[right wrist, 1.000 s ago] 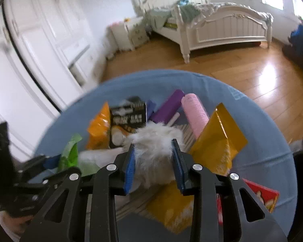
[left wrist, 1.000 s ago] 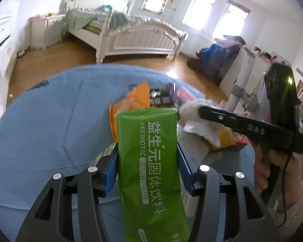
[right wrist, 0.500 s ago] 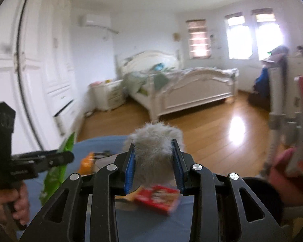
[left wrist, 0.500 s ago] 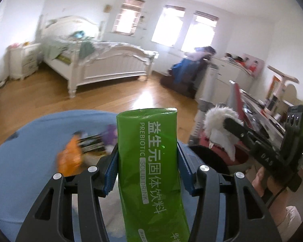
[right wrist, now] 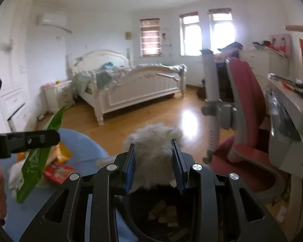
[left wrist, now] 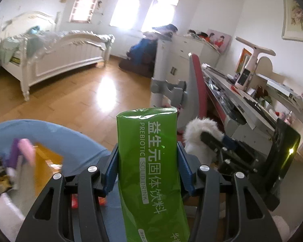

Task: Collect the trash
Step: 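Carry the green sachet and fluffy ball to the bin and release both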

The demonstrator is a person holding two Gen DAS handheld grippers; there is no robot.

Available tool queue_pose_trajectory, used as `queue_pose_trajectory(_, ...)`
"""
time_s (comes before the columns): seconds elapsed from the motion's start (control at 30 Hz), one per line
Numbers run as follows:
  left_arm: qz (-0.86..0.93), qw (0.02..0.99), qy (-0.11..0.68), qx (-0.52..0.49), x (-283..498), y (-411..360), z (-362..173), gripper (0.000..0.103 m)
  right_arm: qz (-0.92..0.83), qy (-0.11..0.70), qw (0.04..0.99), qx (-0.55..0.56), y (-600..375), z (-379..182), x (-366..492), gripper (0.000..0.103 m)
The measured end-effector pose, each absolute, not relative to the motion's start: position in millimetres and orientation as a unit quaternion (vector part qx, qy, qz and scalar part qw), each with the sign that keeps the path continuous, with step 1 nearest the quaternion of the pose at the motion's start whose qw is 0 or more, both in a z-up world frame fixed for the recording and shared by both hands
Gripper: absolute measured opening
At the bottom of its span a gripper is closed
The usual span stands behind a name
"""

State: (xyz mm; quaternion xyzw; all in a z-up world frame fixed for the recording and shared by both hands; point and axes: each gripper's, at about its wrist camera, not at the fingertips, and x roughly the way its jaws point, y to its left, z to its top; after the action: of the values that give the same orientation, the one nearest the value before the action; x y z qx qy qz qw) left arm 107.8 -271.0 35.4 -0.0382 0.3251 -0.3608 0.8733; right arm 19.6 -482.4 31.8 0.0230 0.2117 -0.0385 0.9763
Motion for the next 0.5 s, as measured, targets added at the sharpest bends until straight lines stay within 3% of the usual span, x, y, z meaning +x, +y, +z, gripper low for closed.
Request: queue_pose_trajectory(0.5, -0.385, 0.849, 0.362, -0.008, 136, -340, 6, 0.053, -0.071, 0.246, 0.966, 0.035, -533, -13, 43, 0.033)
